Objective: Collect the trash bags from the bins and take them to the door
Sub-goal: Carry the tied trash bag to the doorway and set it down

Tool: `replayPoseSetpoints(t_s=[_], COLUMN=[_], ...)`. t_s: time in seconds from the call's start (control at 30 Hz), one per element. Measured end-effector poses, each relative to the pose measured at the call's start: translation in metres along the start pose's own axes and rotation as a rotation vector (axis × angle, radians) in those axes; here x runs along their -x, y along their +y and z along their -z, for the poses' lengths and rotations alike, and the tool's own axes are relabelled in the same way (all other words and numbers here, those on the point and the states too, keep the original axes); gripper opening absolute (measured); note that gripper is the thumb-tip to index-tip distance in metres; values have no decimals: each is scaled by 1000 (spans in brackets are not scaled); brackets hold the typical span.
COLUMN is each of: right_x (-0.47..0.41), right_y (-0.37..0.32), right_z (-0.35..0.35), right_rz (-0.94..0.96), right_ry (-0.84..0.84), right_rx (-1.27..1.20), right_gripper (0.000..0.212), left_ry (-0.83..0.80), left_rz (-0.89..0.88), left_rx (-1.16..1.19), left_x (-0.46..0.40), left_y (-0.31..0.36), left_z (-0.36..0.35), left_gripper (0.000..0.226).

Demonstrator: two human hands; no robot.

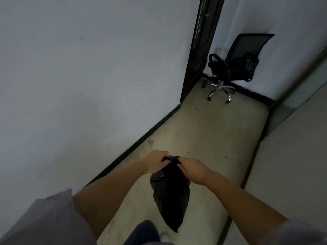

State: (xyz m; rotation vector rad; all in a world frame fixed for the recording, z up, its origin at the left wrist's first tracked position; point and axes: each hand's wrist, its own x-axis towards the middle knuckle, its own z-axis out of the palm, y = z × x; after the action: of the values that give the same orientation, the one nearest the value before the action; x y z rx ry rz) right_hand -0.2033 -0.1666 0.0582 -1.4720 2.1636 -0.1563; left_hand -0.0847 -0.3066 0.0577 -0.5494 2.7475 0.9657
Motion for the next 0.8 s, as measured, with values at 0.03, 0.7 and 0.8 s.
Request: replayPoseSetpoints(t_s=[0.03, 0.7, 0.8], right_x=[-14, -370, -434], right_y=[11, 207, 234], right_z=[11, 193, 202], right_rz=[-13, -193, -193], right_ry=[-2, -11, -61], right_rx=[2, -247, -243], right_gripper=[30, 23, 21], left_ry=[-6, -109, -112], left_rz=[-6, 62, 164], left_rx=[-1, -96, -138], left_x=[-21, -457, -506], left_y=[0, -78, -113], left_z=[7, 169, 195], left_gripper=[16, 29, 37])
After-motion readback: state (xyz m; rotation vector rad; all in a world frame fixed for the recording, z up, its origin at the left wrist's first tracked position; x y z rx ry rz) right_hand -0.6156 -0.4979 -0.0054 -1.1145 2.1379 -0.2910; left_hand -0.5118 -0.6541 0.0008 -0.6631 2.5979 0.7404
